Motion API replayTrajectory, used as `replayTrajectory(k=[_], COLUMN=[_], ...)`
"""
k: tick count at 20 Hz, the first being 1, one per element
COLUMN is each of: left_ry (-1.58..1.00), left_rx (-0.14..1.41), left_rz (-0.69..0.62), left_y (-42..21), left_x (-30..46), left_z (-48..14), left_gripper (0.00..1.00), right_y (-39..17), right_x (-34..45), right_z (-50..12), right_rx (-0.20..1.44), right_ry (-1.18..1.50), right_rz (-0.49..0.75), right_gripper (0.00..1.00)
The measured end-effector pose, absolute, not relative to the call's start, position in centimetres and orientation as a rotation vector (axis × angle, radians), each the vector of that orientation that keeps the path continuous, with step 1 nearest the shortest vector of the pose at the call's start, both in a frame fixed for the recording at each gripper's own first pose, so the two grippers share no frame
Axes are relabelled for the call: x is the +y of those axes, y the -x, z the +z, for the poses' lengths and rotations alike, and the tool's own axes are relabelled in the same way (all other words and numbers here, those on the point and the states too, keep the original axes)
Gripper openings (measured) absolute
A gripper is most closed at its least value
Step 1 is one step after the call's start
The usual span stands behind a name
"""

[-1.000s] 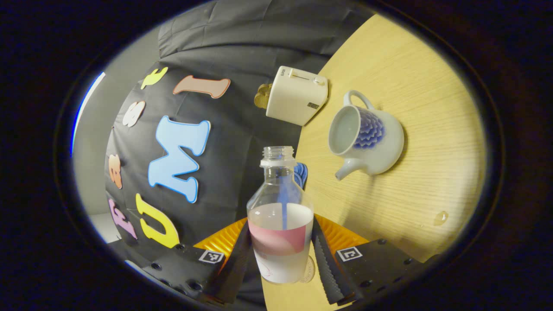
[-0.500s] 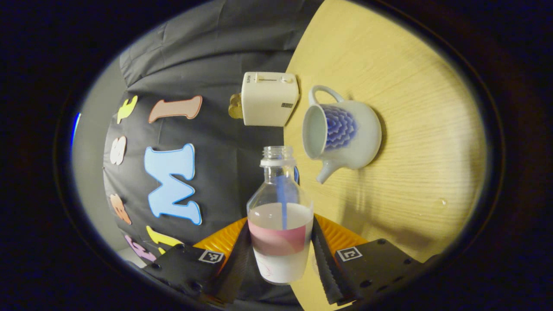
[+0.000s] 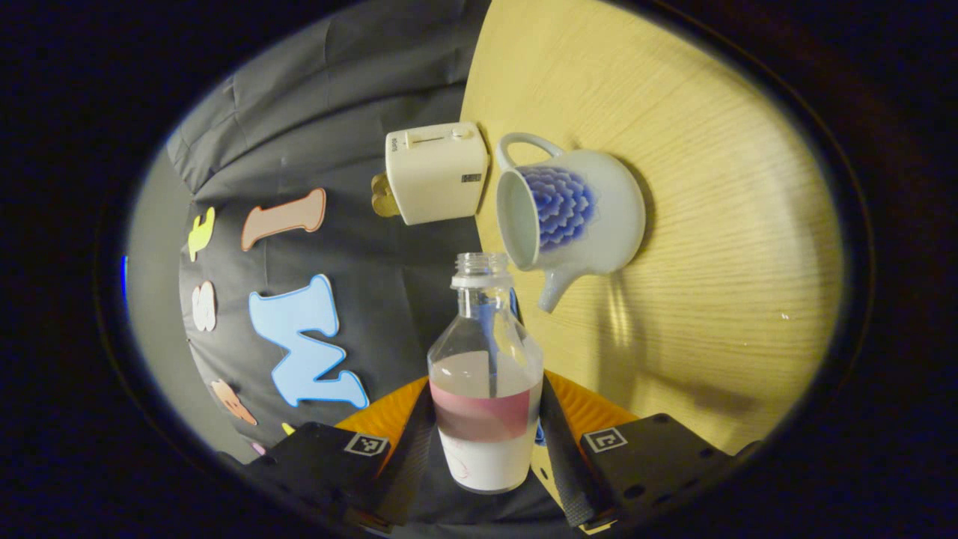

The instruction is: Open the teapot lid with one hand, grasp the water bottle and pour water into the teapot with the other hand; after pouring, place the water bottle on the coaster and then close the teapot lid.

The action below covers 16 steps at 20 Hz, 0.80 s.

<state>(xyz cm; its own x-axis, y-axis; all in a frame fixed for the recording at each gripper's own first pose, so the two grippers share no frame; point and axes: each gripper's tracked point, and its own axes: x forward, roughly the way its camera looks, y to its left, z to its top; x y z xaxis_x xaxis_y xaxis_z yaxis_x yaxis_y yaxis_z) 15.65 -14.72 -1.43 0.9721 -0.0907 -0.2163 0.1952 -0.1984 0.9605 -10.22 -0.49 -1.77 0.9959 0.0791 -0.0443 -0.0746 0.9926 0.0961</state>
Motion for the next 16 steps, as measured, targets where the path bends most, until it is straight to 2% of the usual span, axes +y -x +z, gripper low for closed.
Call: replayTrajectory(k=[16], left_ry=[-1.942], left_rx=[0.059], left_rz=[-0.281], left_y=[-16.33], left_x=[-15.51], left_z=[-0.69], left_gripper=[0.86], right_y=[10.43], right_x=[-1.03], right_z=[-2.11], right_rx=[0.059], right_ry=[-0.111], right_rz=[0.071], right_gripper=[0.08])
